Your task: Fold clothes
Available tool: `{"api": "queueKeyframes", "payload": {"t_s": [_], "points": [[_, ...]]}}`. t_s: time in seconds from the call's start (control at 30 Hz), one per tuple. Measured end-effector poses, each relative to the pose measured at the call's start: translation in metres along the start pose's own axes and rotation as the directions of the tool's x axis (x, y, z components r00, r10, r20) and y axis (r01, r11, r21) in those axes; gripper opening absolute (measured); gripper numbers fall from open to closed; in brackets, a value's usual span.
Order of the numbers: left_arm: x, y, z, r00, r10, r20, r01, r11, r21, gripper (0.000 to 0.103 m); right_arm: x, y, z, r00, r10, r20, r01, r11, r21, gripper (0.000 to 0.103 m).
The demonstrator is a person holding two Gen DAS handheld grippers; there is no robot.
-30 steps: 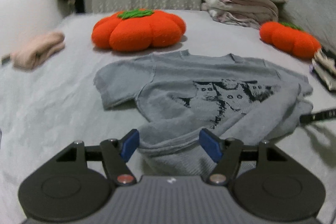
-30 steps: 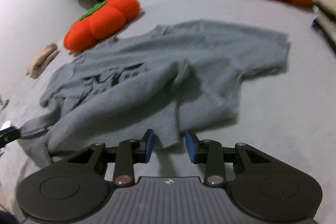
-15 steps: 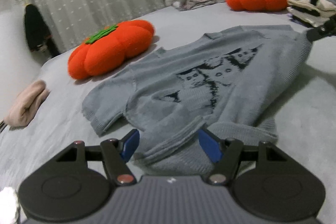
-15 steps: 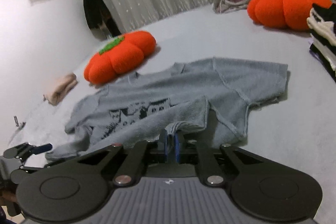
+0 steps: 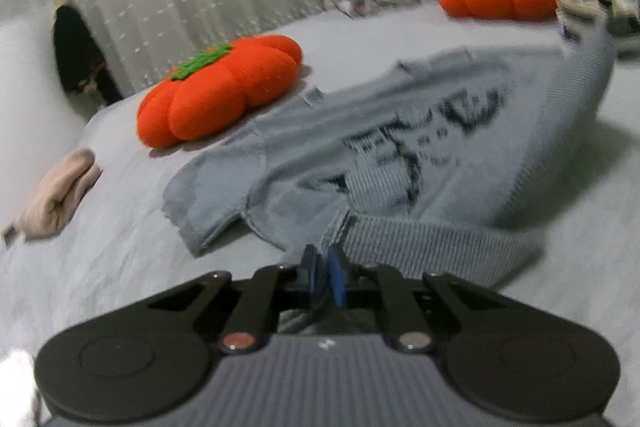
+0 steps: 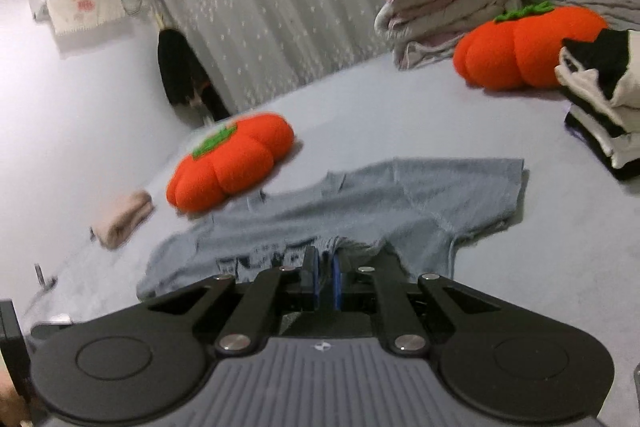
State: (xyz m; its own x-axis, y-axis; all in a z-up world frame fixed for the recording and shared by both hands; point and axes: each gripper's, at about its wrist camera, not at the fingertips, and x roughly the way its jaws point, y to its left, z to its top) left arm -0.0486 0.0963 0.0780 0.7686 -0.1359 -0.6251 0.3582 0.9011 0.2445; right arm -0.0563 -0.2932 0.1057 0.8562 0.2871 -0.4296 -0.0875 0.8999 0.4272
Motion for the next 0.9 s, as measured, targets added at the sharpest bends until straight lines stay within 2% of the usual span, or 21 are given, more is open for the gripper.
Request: {"api": "queueKeyframes", "payload": {"t_s": [0.07, 0.13, 0.23, 0.33, 0.5, 0.57, 0.6, 0.63, 0.67, 0.77, 0.9], "points": [[-0.019, 0.011, -0.001, 1.0, -0.019, 0.019, 0.02, 0.995, -0.103, 0.008, -0.011, -0.003, 0.005, 1.0, 0.013, 0.016, -0.013, 1.0, 0.018, 0.009], [-0.043, 0.028, -0.006, 0.997, -0.059, 0.047, 0.069, 0.97, -0.231, 0.007, -0.022, -0.004, 0.008, 1.0, 0.008, 0.013, -0.009, 1.0, 0.03, 0.009], [-0.065, 0.046, -0.015, 0.991, -0.089, 0.098, 0.117, 0.939, -0.323, 0.006, -0.042, -0.008, 0.002, 1.0, 0.014, -0.007, -0.014, 0.998, 0.067, 0.009], [-0.066, 0.056, -0.025, 0.995, -0.069, 0.071, 0.09, 0.937, -0.338, 0.006, -0.052, -0.011, -0.012, 0.999, 0.021, -0.032, -0.018, 0.995, 0.1, 0.009], [-0.068, 0.056, -0.033, 0.989, -0.138, 0.054, 0.148, 0.925, -0.349, 0.007, -0.069, -0.009, -0.031, 0.998, 0.017, -0.055, -0.01, 0.993, 0.119, 0.009], [-0.064, 0.051, -0.033, 0.984, -0.172, 0.035, 0.173, 0.911, -0.374, 0.009, -0.077, -0.007, -0.036, 0.998, 0.029, -0.051, -0.022, 0.991, 0.128, 0.009], [-0.063, 0.047, -0.032, 0.984, -0.176, 0.031, 0.174, 0.908, -0.382, 0.01, -0.081, -0.007, -0.039, 0.999, 0.03, -0.046, -0.024, 0.992, 0.127, 0.009], [-0.06, 0.043, -0.032, 0.984, -0.174, 0.023, 0.17, 0.907, -0.386, 0.017, -0.084, -0.005, -0.042, 0.999, 0.03, -0.042, -0.024, 0.992, 0.127, 0.009], [-0.058, 0.039, -0.032, 0.985, -0.17, 0.016, 0.163, 0.911, -0.38, 0.025, -0.088, -0.004, -0.044, 0.999, 0.028, -0.037, -0.023, 0.991, 0.13, 0.009], [-0.049, 0.022, -0.028, 0.989, -0.151, 0.001, 0.143, 0.939, -0.313, 0.028, -0.1, -0.003, -0.045, 1.0, 0.012, -0.017, -0.009, 0.99, 0.138, 0.009], [-0.042, 0.002, -0.024, 0.993, -0.114, -0.001, 0.111, 0.969, -0.219, 0.035, -0.121, -0.003, -0.041, 0.999, 0.03, 0.012, -0.031, 0.987, 0.155, 0.007]]}}
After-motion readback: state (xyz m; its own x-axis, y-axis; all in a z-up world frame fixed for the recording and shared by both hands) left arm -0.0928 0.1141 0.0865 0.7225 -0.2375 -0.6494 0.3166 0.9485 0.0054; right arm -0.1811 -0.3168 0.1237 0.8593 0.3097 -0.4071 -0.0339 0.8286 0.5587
